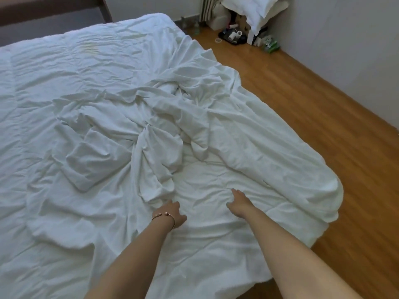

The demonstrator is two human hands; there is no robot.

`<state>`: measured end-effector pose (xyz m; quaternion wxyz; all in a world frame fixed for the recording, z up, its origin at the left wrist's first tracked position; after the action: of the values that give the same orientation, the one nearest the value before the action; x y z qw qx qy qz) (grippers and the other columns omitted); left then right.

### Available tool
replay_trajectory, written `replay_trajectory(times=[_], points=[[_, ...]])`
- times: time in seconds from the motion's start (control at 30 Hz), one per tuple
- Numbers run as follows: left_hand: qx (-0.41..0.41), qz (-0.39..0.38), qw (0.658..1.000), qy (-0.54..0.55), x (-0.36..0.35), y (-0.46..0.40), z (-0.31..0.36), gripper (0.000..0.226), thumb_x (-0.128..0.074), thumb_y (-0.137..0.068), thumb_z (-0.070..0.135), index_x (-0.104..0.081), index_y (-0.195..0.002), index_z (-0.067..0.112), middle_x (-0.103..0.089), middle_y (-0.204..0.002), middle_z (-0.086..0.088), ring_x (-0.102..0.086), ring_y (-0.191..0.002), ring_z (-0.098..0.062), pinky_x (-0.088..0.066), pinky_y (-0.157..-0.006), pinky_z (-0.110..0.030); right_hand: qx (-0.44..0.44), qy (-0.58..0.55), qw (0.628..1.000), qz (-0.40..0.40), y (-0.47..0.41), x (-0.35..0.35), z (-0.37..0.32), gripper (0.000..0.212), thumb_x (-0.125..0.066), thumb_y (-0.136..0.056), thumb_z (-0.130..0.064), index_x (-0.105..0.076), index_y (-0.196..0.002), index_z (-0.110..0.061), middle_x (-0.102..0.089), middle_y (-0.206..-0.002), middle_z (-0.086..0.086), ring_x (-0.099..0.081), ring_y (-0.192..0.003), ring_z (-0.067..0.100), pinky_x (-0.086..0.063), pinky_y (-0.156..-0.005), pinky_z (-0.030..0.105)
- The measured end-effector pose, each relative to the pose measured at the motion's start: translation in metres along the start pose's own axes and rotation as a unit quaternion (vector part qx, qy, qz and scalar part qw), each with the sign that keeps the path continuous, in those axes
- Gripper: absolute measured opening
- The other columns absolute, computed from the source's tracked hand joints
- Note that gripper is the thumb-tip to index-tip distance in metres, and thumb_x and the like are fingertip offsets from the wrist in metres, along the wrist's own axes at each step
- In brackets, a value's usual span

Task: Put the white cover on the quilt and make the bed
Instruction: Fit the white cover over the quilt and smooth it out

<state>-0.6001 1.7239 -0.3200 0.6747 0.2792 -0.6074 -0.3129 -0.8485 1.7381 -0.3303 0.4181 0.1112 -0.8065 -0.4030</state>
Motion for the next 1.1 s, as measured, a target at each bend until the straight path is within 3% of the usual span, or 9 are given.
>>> replay_trajectory(times=[0.27, 0.43, 0.53, 0.63, 0.77, 0.87, 0.93, 1.0, 1.1], points=[[-0.007, 0.103, 0.98, 0.169, 0.069, -0.072, 0.096, 0.071, -0.052, -0.092, 0.041, -0.018, -0.153, 0.031, -0.012, -0.161, 0.003, -0.015, -0.146, -0.022, -0.028, -0.114, -0.038, 0.119, -0.037, 0.984, 0.124, -0.11, 0.141, -0.062, 0.059, -0.048, -0.099, -0.03, -0.027, -0.151, -0.014, -0.023, -0.158, 0.005, -0.03, -0.141, 0.026, -0.03, -0.113, 0.04], [-0.01, 0.109, 0.975, 0.193, 0.105, -0.107, 0.115, 0.072, -0.054, -0.091, 0.042, -0.019, -0.153, 0.029, -0.031, -0.153, -0.002, -0.033, -0.139, -0.024, -0.035, -0.11, -0.039, 0.145, -0.014, 0.978, 0.153, -0.167, 0.195, -0.109, 0.052, -0.044, -0.1, -0.024, -0.03, -0.149, -0.014, -0.028, -0.154, 0.005, -0.043, -0.13, 0.029, -0.039, -0.1, 0.038], [0.022, 0.092, 0.965, 0.246, 0.111, -0.12, 0.101, 0.074, -0.057, -0.09, 0.043, -0.023, -0.152, 0.024, -0.032, -0.153, -0.004, -0.035, -0.138, -0.023, -0.035, -0.109, -0.037, 0.126, -0.097, 0.979, 0.126, -0.204, 0.206, -0.131, 0.071, -0.05, -0.093, -0.006, -0.015, -0.154, -0.017, -0.023, -0.155, 0.008, -0.054, -0.122, 0.032, -0.05, -0.088, 0.033], [0.041, 0.098, 0.957, 0.269, 0.117, -0.126, 0.085, 0.071, -0.056, -0.092, 0.04, -0.025, -0.152, 0.019, -0.035, -0.152, -0.003, -0.037, -0.137, -0.022, -0.034, -0.108, -0.033, 0.114, -0.176, 0.976, 0.065, -0.23, 0.21, -0.154, 0.095, -0.059, -0.084, -0.002, -0.001, -0.156, -0.027, -0.026, -0.157, 0.006, -0.049, -0.13, 0.029, -0.047, -0.102, 0.038], [0.043, 0.13, 0.948, 0.288, 0.139, -0.12, 0.072, 0.058, -0.054, -0.094, 0.036, -0.035, -0.147, 0.02, -0.049, -0.14, -0.001, -0.048, -0.126, -0.019, -0.04, -0.103, -0.031, 0.114, -0.119, 0.984, 0.062, -0.236, 0.214, -0.17, 0.068, -0.061, -0.091, -0.022, -0.028, -0.149, -0.011, -0.047, -0.141, 0.012, -0.051, -0.123, 0.029, -0.043, -0.089, 0.031], [-0.006, 0.259, 0.924, 0.282, 0.17, -0.103, 0.078, 0.049, -0.052, -0.097, 0.032, -0.04, -0.144, 0.024, -0.049, -0.138, 0.003, -0.044, -0.129, -0.016, -0.04, -0.103, -0.031, 0.22, -0.147, 0.956, 0.124, -0.201, 0.211, -0.178, 0.023, -0.068, -0.088, -0.03, -0.064, -0.103, -0.013, -0.062, -0.105, 0.008, -0.059, -0.097, 0.024, -0.039, -0.075, 0.027], [-0.062, 0.376, 0.88, 0.283, 0.2, -0.085, 0.088, 0.049, -0.051, -0.098, 0.03, -0.04, -0.145, 0.026, -0.045, -0.143, 0.001, -0.039, -0.133, -0.019, -0.033, -0.106, -0.03, 0.282, -0.193, 0.928, 0.151, -0.163, 0.208, -0.173, 0.021, -0.071, -0.086, -0.031, -0.058, -0.075, -0.02, -0.055, -0.086, 0.002, -0.053, -0.076, 0.014, -0.037, -0.066, 0.023], [-0.13, 0.44, 0.856, 0.236, 0.228, -0.07, 0.102, 0.054, -0.048, -0.097, 0.038, -0.034, -0.148, 0.029, -0.035, -0.151, -0.003, -0.029, -0.139, -0.023, -0.024, -0.113, -0.033, 0.345, -0.226, 0.898, 0.153, -0.122, 0.204, -0.164, 0.015, -0.075, -0.085, -0.025, -0.063, -0.076, -0.025, -0.054, -0.082, 0.002, -0.052, -0.071, 0.004, -0.038, -0.065, 0.012], [-0.225, 0.386, 0.887, 0.119, 0.254, -0.057, 0.121, 0.063, -0.048, -0.09, 0.057, -0.028, -0.147, 0.04, -0.027, -0.157, 0.008, -0.009, -0.148, -0.017, -0.007, -0.115, -0.035, 0.442, -0.214, 0.854, 0.17, -0.067, 0.206, -0.148, 0.007, -0.078, -0.081, -0.012, -0.074, -0.081, -0.017, -0.053, -0.075, -0.002, -0.053, -0.07, 0.003, -0.04, -0.065, 0.012]])
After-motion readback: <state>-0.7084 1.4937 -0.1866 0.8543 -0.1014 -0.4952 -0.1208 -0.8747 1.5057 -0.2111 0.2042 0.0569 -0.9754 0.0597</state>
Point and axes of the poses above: each hand's wrist, its own y-axis away from the middle knuckle, its own x-axis out of the back of the hand, z = x × y, the point moved 6 cm from there along -y, towards the middle knuckle
